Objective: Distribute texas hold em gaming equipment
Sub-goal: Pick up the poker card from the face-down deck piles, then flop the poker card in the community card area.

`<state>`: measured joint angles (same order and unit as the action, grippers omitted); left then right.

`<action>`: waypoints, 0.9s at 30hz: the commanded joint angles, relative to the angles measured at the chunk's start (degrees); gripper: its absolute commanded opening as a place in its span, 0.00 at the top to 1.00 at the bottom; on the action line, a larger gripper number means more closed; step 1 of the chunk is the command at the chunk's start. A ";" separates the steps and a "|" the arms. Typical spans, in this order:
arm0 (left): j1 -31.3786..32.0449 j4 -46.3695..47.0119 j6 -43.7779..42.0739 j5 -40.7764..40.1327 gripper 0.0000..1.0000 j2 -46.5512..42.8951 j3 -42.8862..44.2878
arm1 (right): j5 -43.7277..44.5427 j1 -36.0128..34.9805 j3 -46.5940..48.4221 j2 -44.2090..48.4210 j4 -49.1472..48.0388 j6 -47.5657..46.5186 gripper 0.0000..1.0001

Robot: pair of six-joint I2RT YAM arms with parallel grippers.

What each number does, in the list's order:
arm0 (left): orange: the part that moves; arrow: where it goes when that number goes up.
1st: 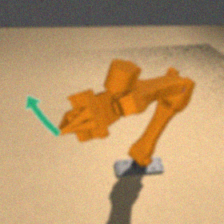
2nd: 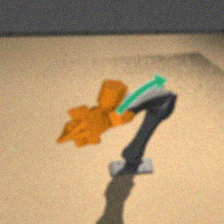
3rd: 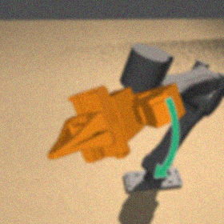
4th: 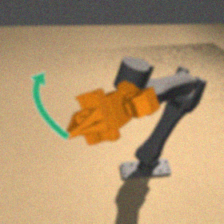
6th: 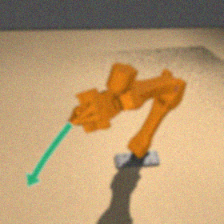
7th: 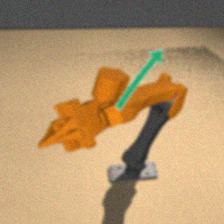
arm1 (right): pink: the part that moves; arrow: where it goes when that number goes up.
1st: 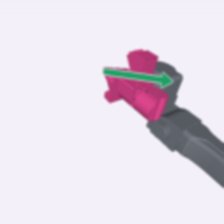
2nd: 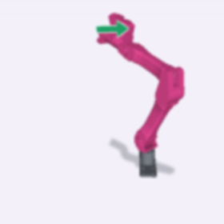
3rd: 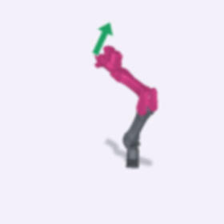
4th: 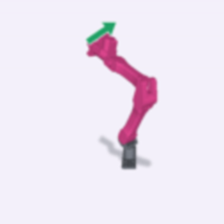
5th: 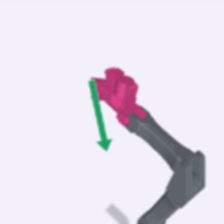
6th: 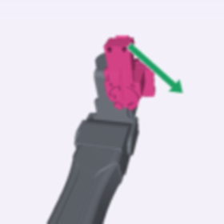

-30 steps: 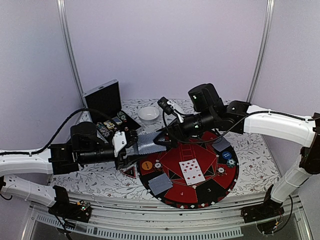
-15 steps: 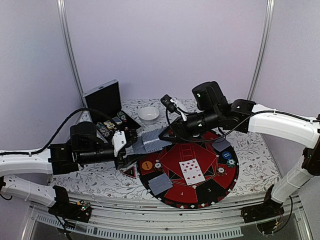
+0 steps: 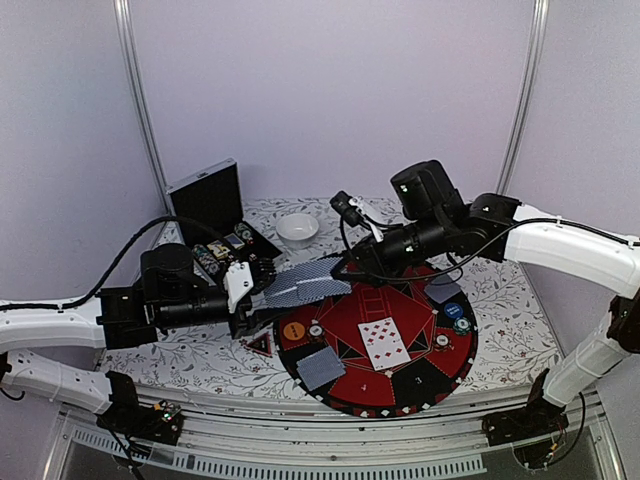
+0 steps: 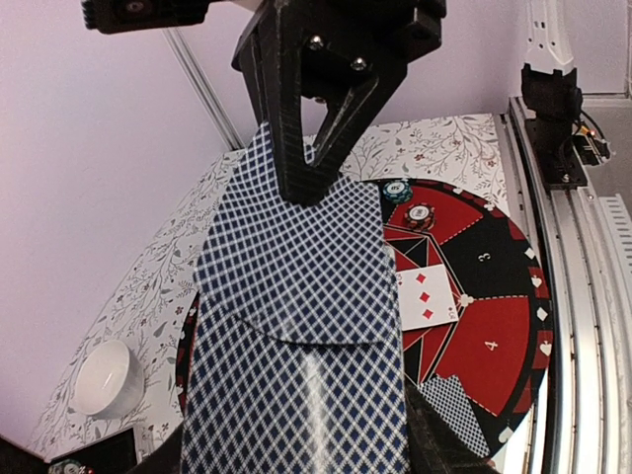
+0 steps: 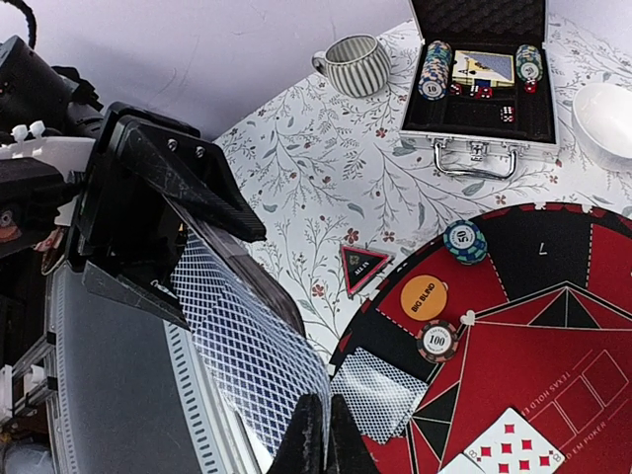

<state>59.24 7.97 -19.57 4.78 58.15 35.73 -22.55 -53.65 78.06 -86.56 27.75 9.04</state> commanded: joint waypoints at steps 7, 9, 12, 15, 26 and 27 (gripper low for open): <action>0.64 2.49 0.06 1.63 0.48 -0.01 0.82 | 3.21 2.68 2.45 6.47 5.65 -0.34 0.98; 0.63 2.49 -0.02 1.64 0.48 -0.03 0.85 | 3.82 3.60 3.35 7.47 7.14 -0.38 0.98; 0.67 2.42 0.07 1.30 0.48 -0.05 0.95 | 7.85 6.50 5.22 9.31 11.31 -0.59 0.98; 0.62 2.40 0.23 1.36 0.48 -0.17 1.03 | 9.91 13.88 4.53 10.90 14.47 1.06 0.98; 0.68 2.40 0.32 1.22 0.48 -0.21 0.98 | 40.05 18.07 12.00 -9.12 32.50 4.73 0.98; 0.67 2.40 0.25 1.24 0.48 -0.23 0.94 | 42.70 18.01 12.58 -10.80 33.61 5.38 0.98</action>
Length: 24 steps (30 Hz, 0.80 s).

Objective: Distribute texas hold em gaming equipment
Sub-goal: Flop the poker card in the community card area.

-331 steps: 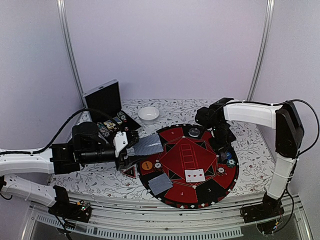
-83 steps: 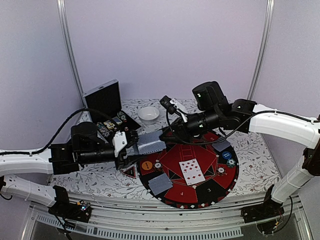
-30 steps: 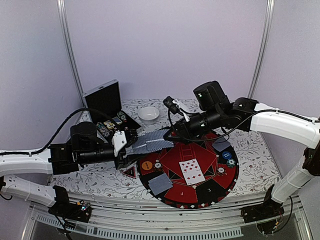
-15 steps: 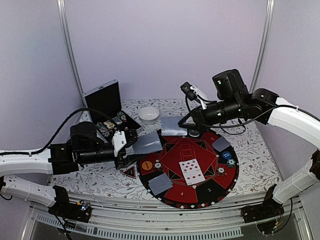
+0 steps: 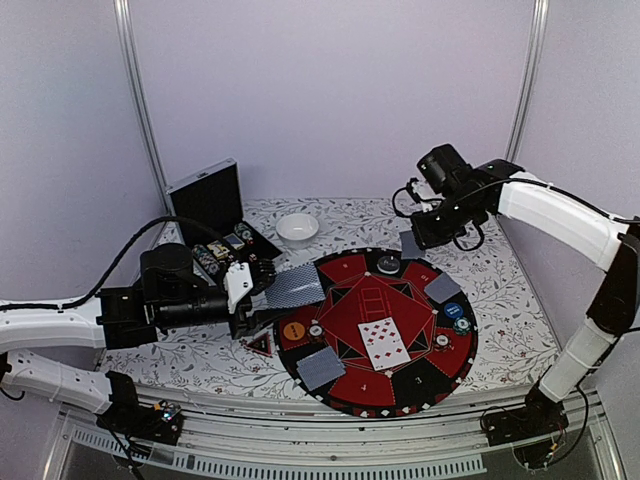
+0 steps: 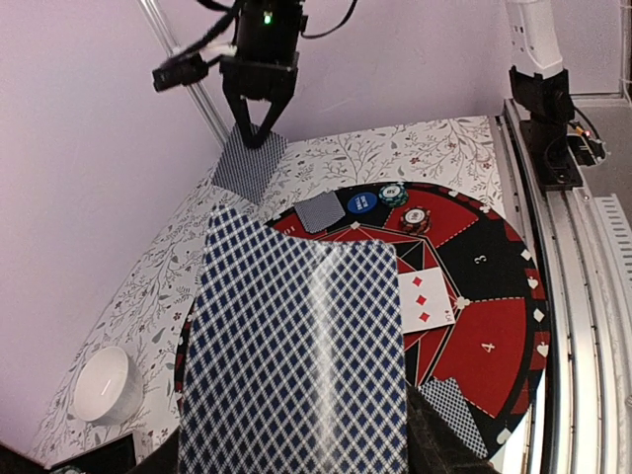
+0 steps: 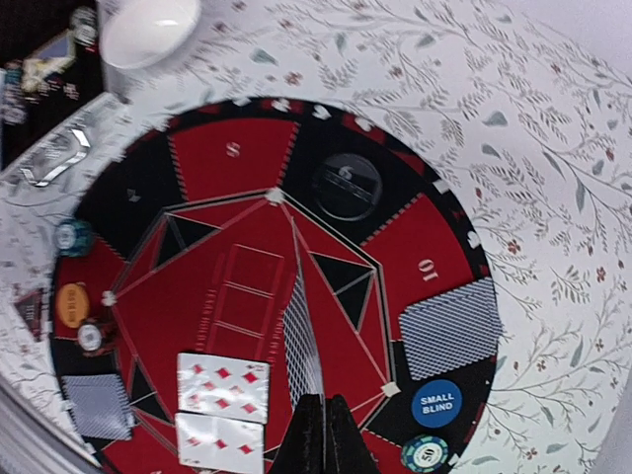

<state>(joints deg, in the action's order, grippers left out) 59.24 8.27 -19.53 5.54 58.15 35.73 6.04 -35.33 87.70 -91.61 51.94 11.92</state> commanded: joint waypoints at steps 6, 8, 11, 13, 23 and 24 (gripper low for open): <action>0.63 2.14 0.16 0.63 0.48 -0.07 0.91 | 21.35 -3.57 7.25 -17.07 15.52 6.05 0.98; 0.68 2.19 0.20 0.79 0.47 -0.02 0.96 | 21.34 -5.10 9.05 -21.28 17.20 6.73 0.98; 0.67 2.19 0.25 0.70 0.47 -0.13 0.96 | 19.82 -7.24 11.64 -28.01 18.76 6.80 0.98; 0.70 2.15 0.19 0.66 0.47 -0.18 0.94 | 16.88 -7.98 12.72 -31.86 19.02 6.19 0.98; 0.68 2.02 0.24 1.13 0.48 -0.28 1.02 | -0.04 -9.70 14.10 -35.85 10.77 3.03 0.97; 0.70 2.01 0.26 0.98 0.48 -0.26 1.01 | -2.61 -9.64 13.66 -35.48 8.89 2.59 0.97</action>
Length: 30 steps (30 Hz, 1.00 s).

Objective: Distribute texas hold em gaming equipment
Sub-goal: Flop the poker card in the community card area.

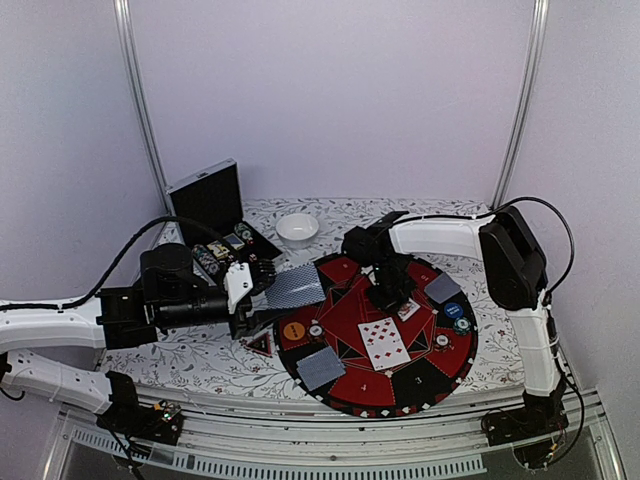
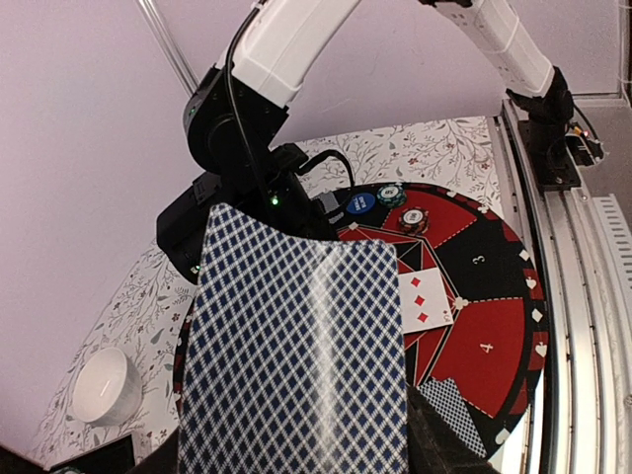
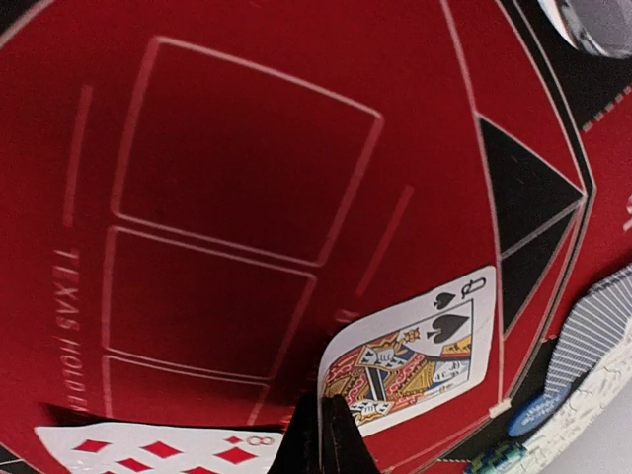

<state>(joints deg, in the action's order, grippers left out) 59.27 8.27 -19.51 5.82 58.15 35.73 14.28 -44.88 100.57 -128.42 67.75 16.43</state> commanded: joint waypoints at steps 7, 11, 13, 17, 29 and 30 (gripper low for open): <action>0.67 1.95 0.21 0.67 0.47 -0.48 1.01 | -16.30 1.75 0.76 -0.06 -11.53 -1.37 0.98; 0.68 1.93 0.24 0.59 0.48 -0.51 1.06 | -19.25 2.90 -0.59 0.52 -14.24 0.39 0.98; 0.67 1.93 0.18 0.59 0.47 -0.50 1.09 | -21.18 3.48 -1.28 0.91 -15.85 1.44 0.98; 0.66 1.92 0.22 0.59 0.47 -0.57 1.01 | -23.51 3.70 -1.49 1.02 -17.66 2.62 0.96; 0.67 1.92 0.14 0.68 0.47 -0.37 1.04 | -30.50 3.78 -2.36 7.39 -20.49 0.41 0.53; 0.67 1.92 0.11 0.69 0.47 -0.37 1.06 | -31.61 3.86 -2.24 8.53 -20.96 -0.19 0.50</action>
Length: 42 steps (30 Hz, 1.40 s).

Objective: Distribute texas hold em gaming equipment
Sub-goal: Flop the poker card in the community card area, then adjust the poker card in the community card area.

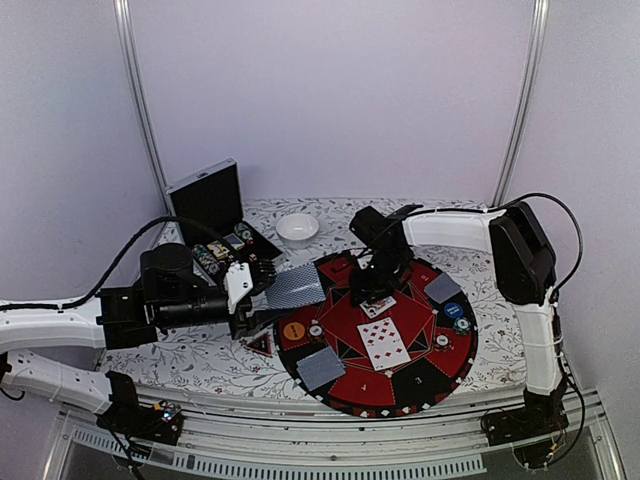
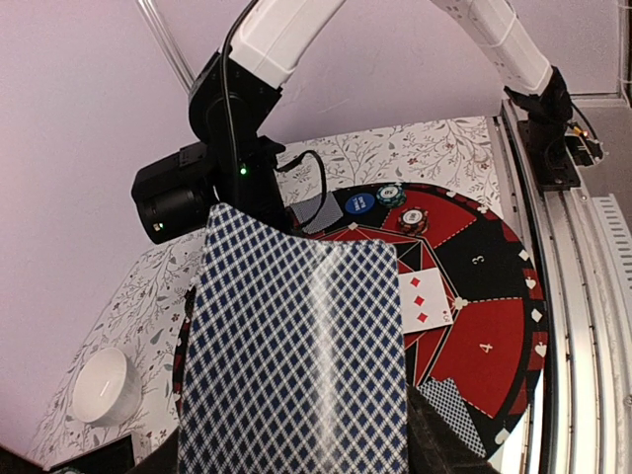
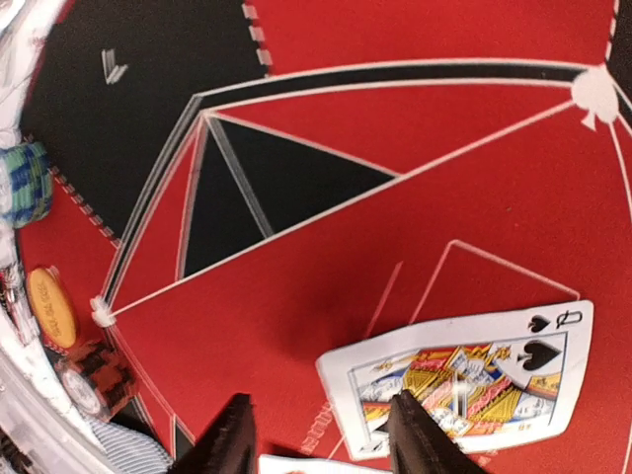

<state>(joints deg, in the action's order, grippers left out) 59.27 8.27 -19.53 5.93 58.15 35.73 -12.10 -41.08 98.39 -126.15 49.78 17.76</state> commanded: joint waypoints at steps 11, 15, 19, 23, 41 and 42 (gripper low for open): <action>0.62 1.83 0.18 0.49 0.47 -0.20 1.02 | -3.00 5.33 1.89 5.86 -5.75 -6.34 0.91; 0.64 1.83 0.17 0.44 0.47 -0.13 1.05 | -1.41 5.52 4.52 1.01 -5.73 -8.98 0.96; 0.67 1.83 0.06 0.47 0.47 0.03 0.96 | 0.65 5.62 6.20 -3.51 -5.73 -11.35 0.97; 0.67 1.83 0.04 0.50 0.47 0.12 0.94 | 5.53 5.59 6.28 -5.82 -4.43 -12.71 0.97; 0.60 1.79 0.11 0.57 0.47 0.70 0.97 | 6.41 4.29 -6.99 1.87 -2.68 -10.29 0.97; 0.64 1.83 0.16 0.57 0.47 0.66 0.93 | 6.20 4.24 -7.06 2.13 -2.96 -10.02 0.97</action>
<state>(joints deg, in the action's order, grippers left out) 59.27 8.25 -19.53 5.96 58.61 35.73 -5.06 -35.94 93.45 -125.01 43.20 6.02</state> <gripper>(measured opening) 0.528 0.027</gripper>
